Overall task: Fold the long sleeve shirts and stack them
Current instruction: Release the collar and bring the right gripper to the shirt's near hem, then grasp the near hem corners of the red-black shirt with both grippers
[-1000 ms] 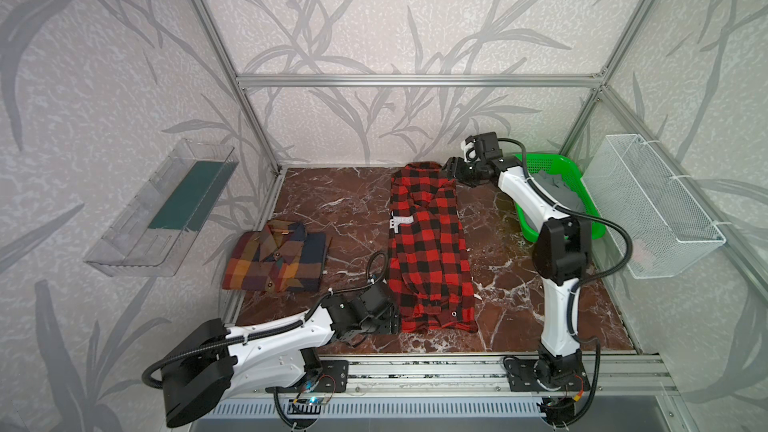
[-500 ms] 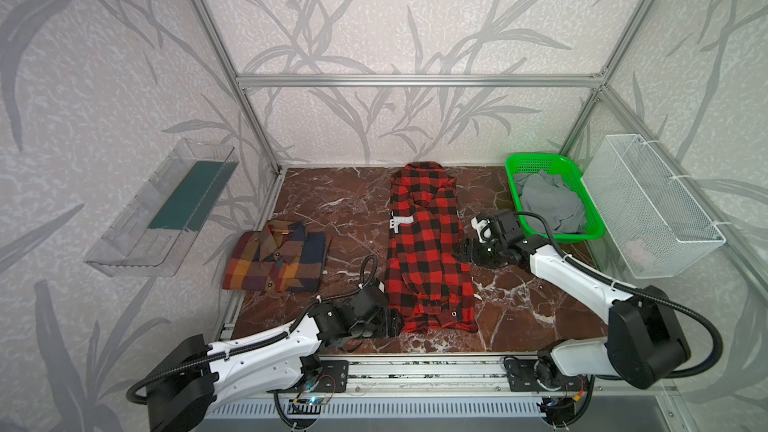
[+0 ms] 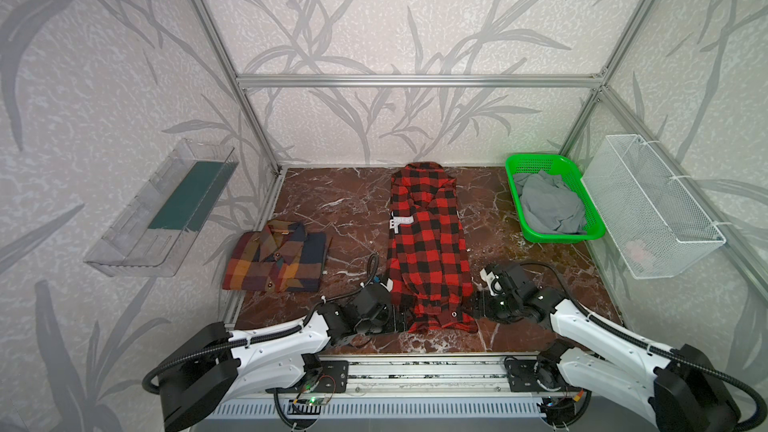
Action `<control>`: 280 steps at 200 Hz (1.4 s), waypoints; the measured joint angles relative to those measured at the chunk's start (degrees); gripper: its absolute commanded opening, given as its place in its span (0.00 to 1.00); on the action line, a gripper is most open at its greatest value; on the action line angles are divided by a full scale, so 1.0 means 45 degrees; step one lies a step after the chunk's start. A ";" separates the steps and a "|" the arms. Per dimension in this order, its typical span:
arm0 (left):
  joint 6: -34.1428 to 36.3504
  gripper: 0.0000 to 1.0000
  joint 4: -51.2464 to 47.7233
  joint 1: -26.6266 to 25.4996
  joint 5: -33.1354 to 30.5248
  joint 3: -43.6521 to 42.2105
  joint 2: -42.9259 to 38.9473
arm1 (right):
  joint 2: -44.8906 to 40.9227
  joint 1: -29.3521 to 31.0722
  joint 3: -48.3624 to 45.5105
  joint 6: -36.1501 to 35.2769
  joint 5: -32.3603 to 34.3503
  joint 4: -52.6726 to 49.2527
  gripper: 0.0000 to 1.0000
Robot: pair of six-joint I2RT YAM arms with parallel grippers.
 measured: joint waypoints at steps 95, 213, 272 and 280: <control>-0.0151 0.89 0.1996 0.0073 0.0962 0.0699 0.2254 | -0.0549 0.1083 -0.1243 0.2021 -0.0121 0.2880 0.76; -0.0160 0.43 0.3424 0.0296 0.1957 0.1151 0.4211 | -0.0024 0.1428 -0.1292 0.2059 0.0087 0.3079 0.40; -0.0102 0.22 0.3599 0.0369 0.2244 0.1331 0.4784 | 0.0015 0.1511 -0.1506 0.1904 0.0005 0.3279 0.29; -0.0092 0.20 0.3560 0.0389 0.2249 0.1331 0.4784 | 0.0010 0.1511 -0.1511 0.1870 0.0005 0.3274 0.27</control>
